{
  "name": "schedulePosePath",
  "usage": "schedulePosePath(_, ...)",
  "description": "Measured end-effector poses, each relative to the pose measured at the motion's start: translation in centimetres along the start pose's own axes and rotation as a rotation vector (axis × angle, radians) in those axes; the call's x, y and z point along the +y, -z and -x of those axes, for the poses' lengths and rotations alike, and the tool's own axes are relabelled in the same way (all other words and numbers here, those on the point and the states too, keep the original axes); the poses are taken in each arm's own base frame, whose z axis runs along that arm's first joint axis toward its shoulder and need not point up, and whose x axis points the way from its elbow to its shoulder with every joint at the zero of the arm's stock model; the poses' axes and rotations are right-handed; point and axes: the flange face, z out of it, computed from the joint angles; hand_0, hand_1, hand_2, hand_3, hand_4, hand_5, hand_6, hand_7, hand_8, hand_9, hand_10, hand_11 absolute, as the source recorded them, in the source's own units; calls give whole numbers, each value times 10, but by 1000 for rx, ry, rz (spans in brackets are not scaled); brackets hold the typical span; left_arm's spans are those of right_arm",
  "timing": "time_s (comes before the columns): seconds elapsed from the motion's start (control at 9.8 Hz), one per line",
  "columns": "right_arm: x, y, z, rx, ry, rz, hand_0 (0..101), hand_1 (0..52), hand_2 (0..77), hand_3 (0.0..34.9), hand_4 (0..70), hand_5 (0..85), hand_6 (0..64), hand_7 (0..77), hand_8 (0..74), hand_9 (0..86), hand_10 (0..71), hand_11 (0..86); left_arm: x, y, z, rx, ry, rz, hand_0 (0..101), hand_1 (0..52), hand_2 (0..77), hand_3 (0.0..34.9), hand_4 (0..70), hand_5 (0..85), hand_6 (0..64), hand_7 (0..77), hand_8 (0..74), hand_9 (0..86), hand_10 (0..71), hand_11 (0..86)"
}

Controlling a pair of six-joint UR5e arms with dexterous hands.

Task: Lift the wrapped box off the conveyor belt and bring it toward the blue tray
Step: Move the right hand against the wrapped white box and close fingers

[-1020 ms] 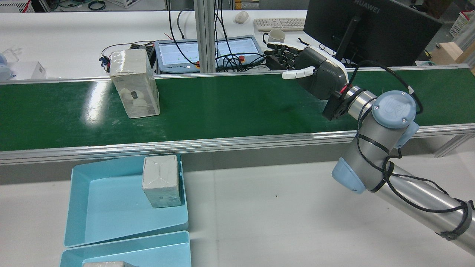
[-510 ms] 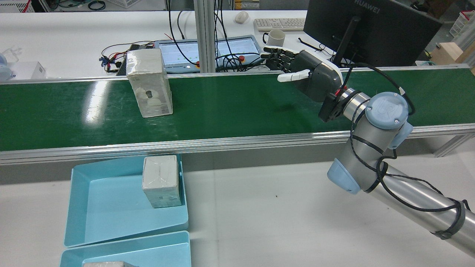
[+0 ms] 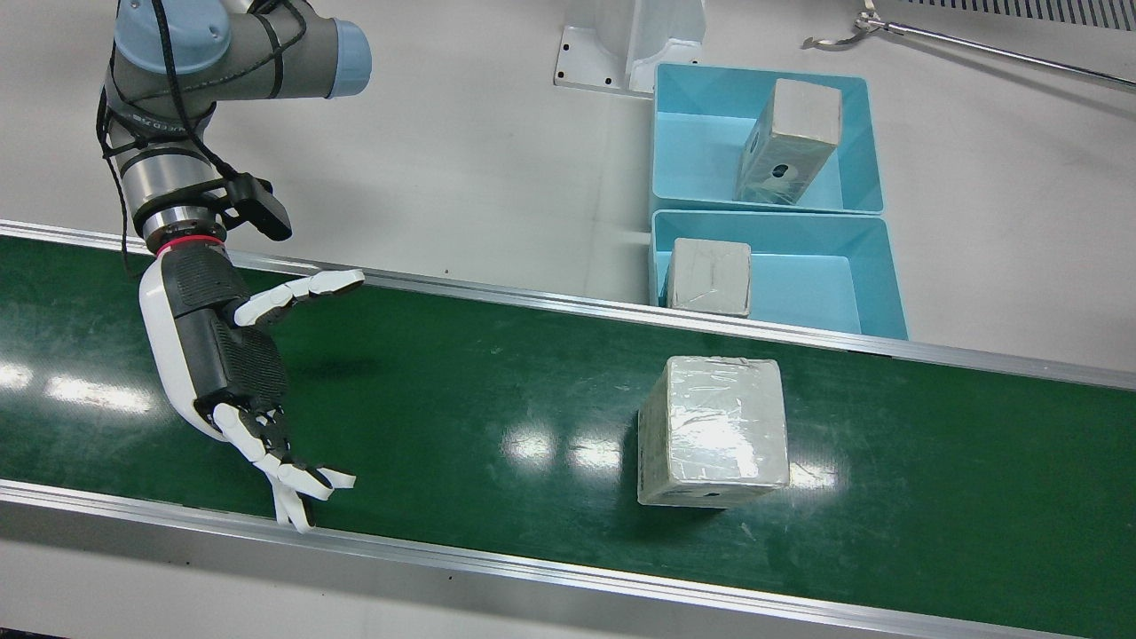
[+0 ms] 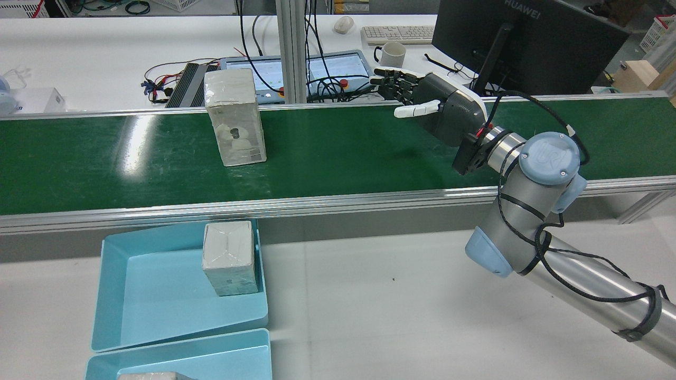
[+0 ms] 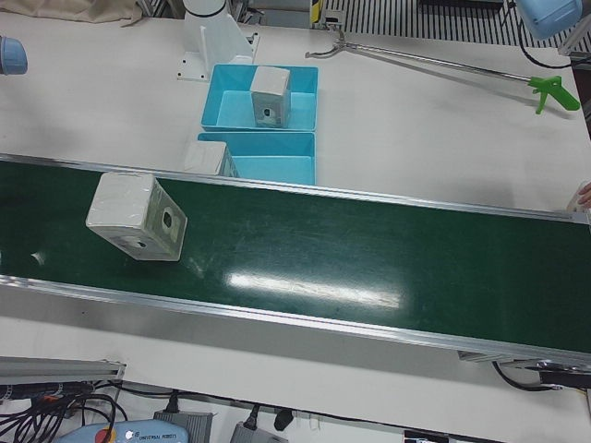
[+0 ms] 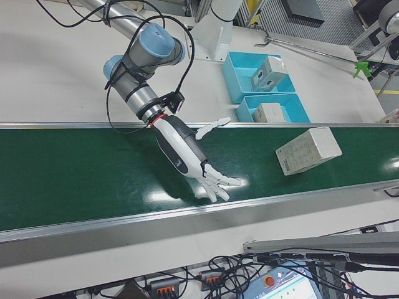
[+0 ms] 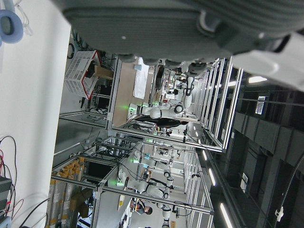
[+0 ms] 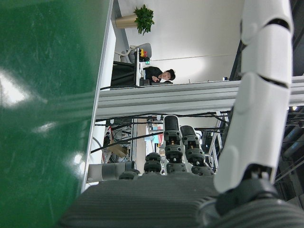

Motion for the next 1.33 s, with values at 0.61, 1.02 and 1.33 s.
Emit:
schedulePosePath(0.61,1,1,2,-3,-2,2,454,109,120,0,131,131,82,213,44,76,0,11,0,0,0,0,0,0,0,0,5,0,5,11,5,5,5,0,5,0)
schedulePosePath(1.02,1,1,1,-1,-1,2,456,109,114,0,131,136,82,213,44,65,0,11,0,0,0,0,0,0,0,0,5,0,5,11,5,5,5,5,5,0)
schedulePosePath(1.33,1,0,-1,2,2,1,456,109,114,0,131,136,76,213,44,65,0,11,0,0,0,0,0,0,0,0,11,0,5,11,5,5,5,5,5,5)
